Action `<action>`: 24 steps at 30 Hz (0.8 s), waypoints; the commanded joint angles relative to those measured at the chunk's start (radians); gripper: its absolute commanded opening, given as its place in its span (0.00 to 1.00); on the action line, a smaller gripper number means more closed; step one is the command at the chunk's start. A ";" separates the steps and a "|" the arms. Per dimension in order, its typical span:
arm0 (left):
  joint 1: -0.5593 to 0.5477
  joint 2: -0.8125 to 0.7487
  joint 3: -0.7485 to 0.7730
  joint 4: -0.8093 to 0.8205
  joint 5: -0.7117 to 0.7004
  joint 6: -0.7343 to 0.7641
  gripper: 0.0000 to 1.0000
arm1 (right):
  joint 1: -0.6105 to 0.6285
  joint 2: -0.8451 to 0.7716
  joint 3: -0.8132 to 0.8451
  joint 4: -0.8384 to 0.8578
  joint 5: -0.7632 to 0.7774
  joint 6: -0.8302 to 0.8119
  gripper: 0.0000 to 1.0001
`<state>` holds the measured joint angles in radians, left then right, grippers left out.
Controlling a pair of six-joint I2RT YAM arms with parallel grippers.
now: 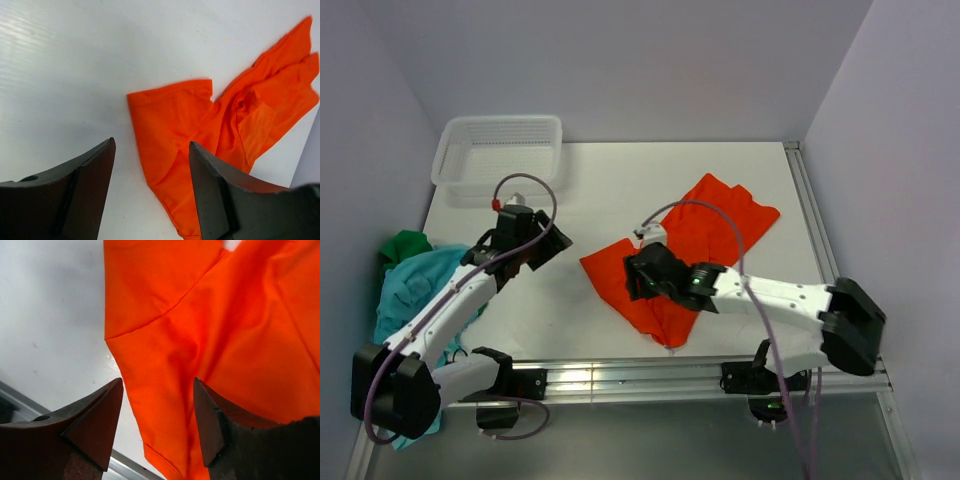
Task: Roll the t-shirts
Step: Flatten the tshirt
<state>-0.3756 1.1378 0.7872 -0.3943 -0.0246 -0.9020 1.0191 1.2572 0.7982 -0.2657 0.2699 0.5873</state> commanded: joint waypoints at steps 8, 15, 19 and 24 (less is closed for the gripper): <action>0.306 -0.214 -0.040 -0.101 0.052 0.011 0.63 | 0.090 0.548 0.514 -0.108 0.132 -0.155 0.59; 0.372 -0.260 -0.103 -0.037 0.150 -0.005 0.60 | 0.087 0.840 0.824 -0.230 0.189 -0.188 0.58; 0.374 -0.256 -0.088 -0.043 0.169 0.011 0.60 | 0.075 0.916 0.927 -0.240 0.169 -0.195 0.57; 0.374 -0.256 -0.074 -0.058 0.167 0.040 0.58 | 0.047 0.990 0.998 -0.268 0.183 -0.173 0.53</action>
<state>-0.0071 0.8944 0.6827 -0.4686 0.1200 -0.8978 1.0931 2.2360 1.7275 -0.4984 0.4095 0.4099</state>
